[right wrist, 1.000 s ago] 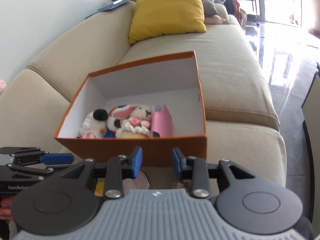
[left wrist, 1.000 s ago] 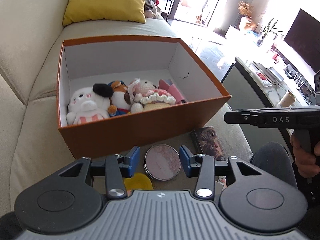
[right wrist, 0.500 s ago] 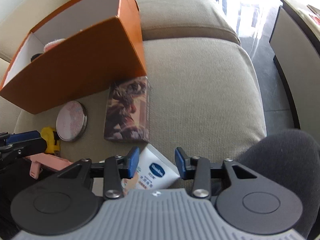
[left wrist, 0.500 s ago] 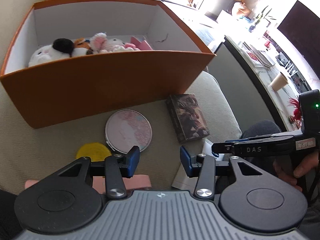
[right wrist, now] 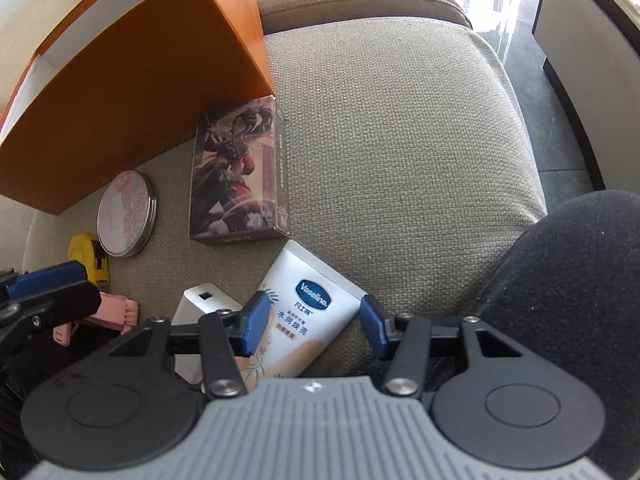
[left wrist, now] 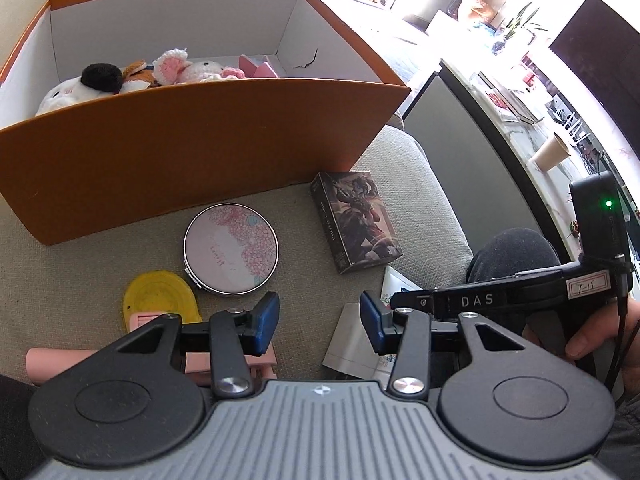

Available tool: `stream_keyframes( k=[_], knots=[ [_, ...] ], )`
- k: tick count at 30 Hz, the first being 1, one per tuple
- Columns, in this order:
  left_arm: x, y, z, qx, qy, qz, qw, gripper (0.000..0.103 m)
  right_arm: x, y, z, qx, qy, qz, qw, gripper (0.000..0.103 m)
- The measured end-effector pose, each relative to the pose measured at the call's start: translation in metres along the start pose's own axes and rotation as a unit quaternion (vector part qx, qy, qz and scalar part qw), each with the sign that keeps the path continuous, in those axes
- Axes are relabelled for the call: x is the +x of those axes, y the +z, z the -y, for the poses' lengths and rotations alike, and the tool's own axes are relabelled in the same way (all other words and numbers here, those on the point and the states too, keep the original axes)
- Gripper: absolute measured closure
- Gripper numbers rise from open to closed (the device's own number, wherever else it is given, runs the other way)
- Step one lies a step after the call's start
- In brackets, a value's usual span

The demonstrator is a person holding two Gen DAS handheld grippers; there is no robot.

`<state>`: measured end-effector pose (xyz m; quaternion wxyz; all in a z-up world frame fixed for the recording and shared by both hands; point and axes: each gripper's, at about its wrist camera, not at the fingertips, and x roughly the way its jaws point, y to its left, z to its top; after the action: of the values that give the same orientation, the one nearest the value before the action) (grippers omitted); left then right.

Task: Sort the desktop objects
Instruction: 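Move both grippers back to the items in front of the box, then grasp the PHOTO CARD box upright with the right gripper, then grasp the round pink compact mirror by its edge with the left gripper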

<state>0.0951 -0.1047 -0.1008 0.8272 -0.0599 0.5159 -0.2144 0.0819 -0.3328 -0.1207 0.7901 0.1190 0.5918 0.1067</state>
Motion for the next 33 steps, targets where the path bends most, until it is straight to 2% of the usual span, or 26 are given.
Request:
stream_keyframes(
  k=[2,3,4,6,8,13,16,22,24,27,32,33],
  knots=[
    [0.0,-0.001,0.0,0.0,0.003,0.0,1.0,0.051,-0.001,0.002,-0.001,0.003,0.0,0.008,1.0,0.056],
    [0.0,0.0,-0.001,0.0,0.006,0.002,1.0,0.051,-0.002,0.002,-0.003,-0.001,-0.001,0.014,1.0,0.066],
    [-0.001,0.0,-0.002,-0.002,0.01,0.004,0.9999,0.051,-0.003,0.004,-0.006,-0.009,0.0,0.019,1.0,0.069],
    [-0.004,0.002,-0.007,-0.008,0.024,0.011,0.9996,0.051,-0.006,0.009,-0.012,-0.025,0.012,0.03,0.999,0.069],
    [-0.004,0.008,-0.014,-0.012,0.041,0.013,0.999,0.048,-0.01,0.015,-0.015,-0.031,0.009,0.043,0.999,0.067],
    [0.012,0.025,-0.032,-0.011,0.07,0.001,0.9975,0.044,-0.014,0.034,-0.019,-0.033,0.041,0.059,0.997,0.051],
    [0.025,0.031,-0.039,-0.016,0.088,-0.012,0.9959,0.04,-0.008,0.043,-0.023,-0.036,0.047,0.057,0.997,0.048],
    [0.047,0.036,-0.049,-0.028,0.083,-0.035,0.9956,0.039,0.01,0.054,-0.023,-0.031,0.058,0.04,0.997,0.046],
    [0.05,0.035,-0.051,-0.033,0.073,-0.034,0.9962,0.033,0.015,0.057,-0.02,-0.019,0.072,0.034,0.997,0.045],
    [0.053,0.036,-0.055,-0.038,0.063,-0.036,0.9967,0.029,0.02,0.058,-0.018,-0.01,0.086,0.026,0.996,0.04],
    [0.056,0.037,-0.053,-0.033,0.066,-0.038,0.9965,0.028,0.024,0.058,-0.025,-0.023,0.085,0.024,0.996,0.04],
    [0.055,0.037,-0.052,-0.032,0.067,-0.037,0.9965,0.031,0.023,0.057,-0.027,-0.027,0.082,0.025,0.996,0.041]
  ],
)
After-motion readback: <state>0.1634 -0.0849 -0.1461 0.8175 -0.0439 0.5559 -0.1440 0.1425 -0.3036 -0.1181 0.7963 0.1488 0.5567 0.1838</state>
